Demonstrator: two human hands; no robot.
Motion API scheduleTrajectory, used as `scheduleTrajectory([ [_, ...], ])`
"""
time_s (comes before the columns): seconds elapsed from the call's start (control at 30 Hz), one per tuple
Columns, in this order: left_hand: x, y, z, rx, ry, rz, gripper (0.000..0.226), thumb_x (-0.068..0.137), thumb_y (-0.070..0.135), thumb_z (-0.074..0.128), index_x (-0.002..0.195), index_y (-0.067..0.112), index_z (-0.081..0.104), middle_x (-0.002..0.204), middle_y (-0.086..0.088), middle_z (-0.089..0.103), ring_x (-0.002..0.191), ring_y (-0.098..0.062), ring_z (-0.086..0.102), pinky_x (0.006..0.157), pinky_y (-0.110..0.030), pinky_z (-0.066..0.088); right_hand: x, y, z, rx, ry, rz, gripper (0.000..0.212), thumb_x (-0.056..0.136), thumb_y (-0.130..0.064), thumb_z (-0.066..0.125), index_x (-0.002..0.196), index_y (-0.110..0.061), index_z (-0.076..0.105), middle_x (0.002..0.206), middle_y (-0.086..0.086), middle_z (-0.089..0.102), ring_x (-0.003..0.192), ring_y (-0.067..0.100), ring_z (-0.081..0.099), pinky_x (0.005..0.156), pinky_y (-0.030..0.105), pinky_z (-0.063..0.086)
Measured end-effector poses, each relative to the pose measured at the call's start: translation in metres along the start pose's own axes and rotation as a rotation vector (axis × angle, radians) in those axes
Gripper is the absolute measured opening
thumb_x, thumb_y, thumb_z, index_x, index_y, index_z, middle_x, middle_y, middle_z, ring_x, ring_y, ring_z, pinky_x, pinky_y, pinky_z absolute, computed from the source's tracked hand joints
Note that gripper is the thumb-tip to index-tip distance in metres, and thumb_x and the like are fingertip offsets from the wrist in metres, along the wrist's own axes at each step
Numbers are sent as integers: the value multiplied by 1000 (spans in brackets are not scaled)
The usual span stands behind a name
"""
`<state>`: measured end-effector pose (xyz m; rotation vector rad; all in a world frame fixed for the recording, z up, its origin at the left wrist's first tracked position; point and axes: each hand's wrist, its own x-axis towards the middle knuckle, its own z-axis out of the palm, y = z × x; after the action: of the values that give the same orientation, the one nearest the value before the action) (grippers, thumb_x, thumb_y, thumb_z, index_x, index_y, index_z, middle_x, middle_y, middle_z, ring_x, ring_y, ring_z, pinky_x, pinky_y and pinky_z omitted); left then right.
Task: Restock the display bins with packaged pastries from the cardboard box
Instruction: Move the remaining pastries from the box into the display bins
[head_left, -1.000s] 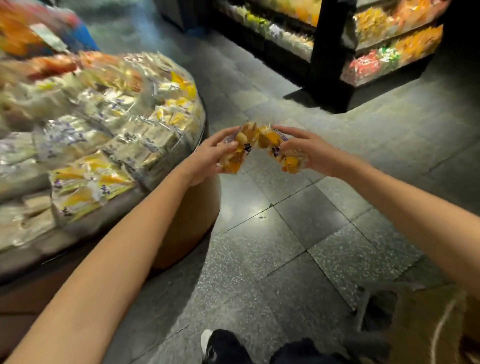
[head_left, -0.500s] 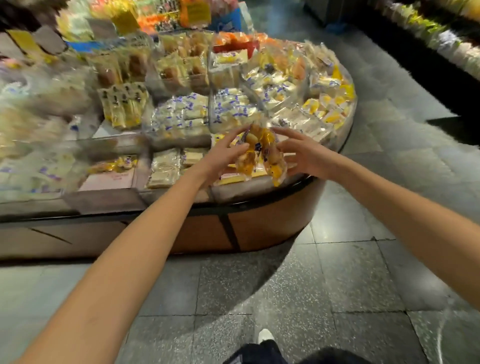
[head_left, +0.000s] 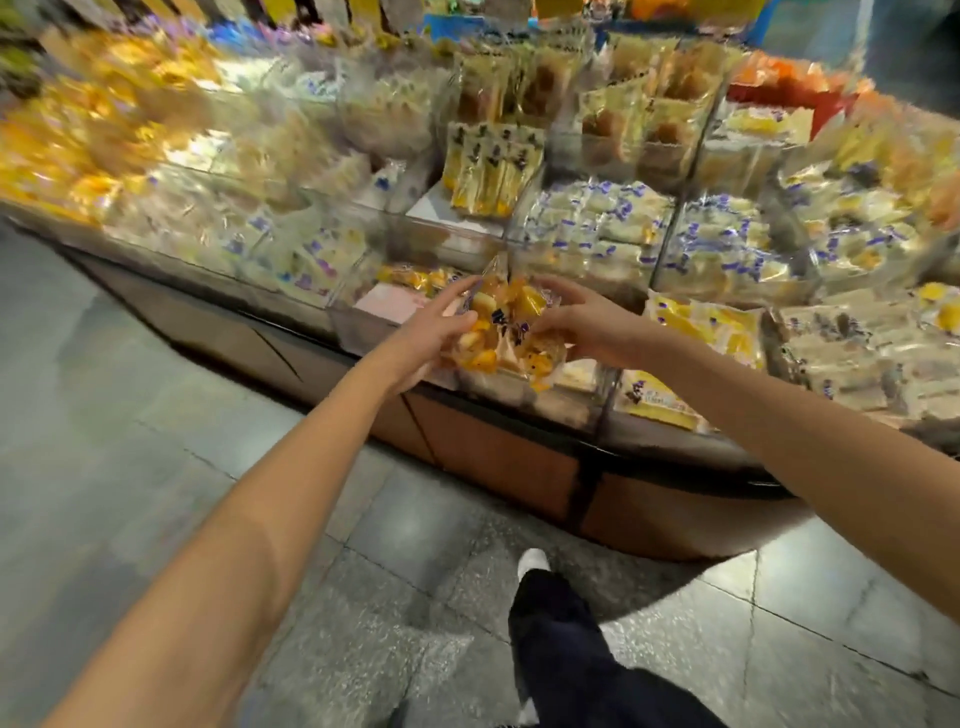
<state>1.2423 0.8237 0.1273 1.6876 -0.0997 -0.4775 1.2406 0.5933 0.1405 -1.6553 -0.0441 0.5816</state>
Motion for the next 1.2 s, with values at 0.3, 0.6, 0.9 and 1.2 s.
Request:
scheduleTrajectory([
  [0.3,99,-3,-95,-117,172,-142,48,103,23,46,148,32,32,126,-5,63,105,-21,66,78,-38,58,171,-39,11,-84,-143,-12,51,95,-7,54,134,-38,44,99,11,59,83,23,60,64,32,52],
  [0.6,202,22,-174,-61,143,-199,82,84,0,70,148,27,27,132,-15,55,98,-29,67,60,-33,59,299,-86,-8,-91,-171,-9,67,88,-6,68,142,-34,40,119,17,65,97,33,67,92,53,53],
  [0.9,255,-4,-269,42,58,-300,68,89,-11,56,145,23,41,99,-9,67,76,-15,71,63,-26,59,378,-77,-5,-16,-137,116,44,88,-3,66,125,-22,52,100,3,68,75,11,72,65,24,58],
  [1.2,341,3,-342,253,-210,-291,62,87,-5,64,132,35,48,124,0,60,91,-17,69,81,-36,58,429,-74,0,3,19,171,49,90,-13,67,136,-24,53,117,8,67,85,12,72,69,23,57],
])
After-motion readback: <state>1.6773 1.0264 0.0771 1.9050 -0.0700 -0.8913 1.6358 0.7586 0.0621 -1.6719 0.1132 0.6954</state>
